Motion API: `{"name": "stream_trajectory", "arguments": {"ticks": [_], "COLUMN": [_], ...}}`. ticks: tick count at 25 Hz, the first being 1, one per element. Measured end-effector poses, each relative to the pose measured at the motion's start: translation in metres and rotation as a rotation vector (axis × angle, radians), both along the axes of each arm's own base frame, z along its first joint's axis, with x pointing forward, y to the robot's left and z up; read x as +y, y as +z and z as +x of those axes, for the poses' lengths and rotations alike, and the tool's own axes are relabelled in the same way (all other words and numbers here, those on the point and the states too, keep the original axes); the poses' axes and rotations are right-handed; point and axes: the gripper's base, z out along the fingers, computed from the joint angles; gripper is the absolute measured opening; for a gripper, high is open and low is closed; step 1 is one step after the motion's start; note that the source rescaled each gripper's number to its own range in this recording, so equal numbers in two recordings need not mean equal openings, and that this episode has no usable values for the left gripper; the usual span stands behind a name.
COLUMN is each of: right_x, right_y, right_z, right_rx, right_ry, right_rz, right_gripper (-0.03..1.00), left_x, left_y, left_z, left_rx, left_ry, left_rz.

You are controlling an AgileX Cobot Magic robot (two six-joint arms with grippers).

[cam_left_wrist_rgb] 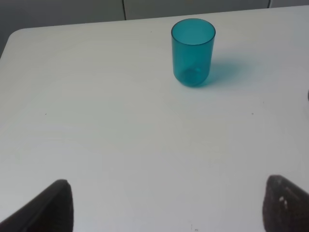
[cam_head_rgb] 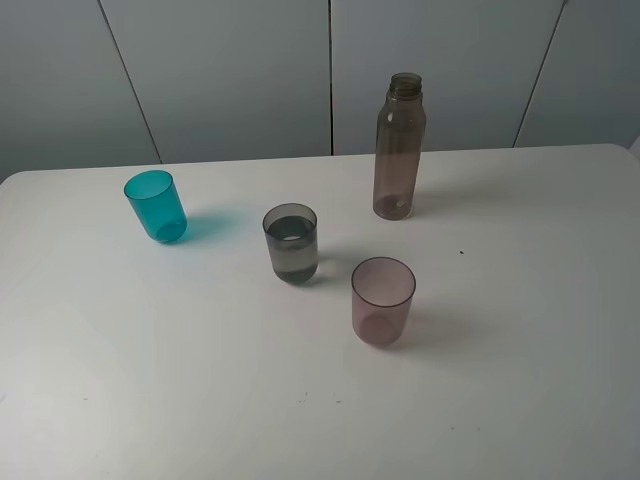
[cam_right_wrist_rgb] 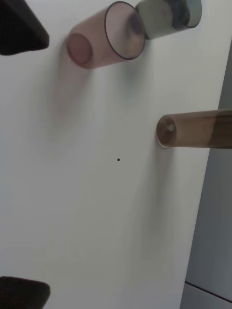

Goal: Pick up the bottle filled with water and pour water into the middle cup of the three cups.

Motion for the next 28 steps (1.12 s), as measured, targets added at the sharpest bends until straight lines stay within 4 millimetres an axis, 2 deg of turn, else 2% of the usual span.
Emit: {"name": "stream_trajectory", "arguments": {"ticks": [11, 28], "right_x": [-0.0008, -0.0040], "right_y": [-0.0006, -0.0005], "right_z": [0.0015, 0.0017], "right_rx": [-0.011, -0.009], "right_ry": [-0.171, -0.231], "right_rz": [0.018, 0.038], "right_gripper": [1.00, 1.00], "left_x": [0.0000, 0.0000], "left_y": [0.0000, 0.0000], "left_z": [0.0000, 0.0000], "left_rx": [0.000, 0.000], "left_ry": [-0.002, -0.002], "left_rz": [0.003, 0.003]}}
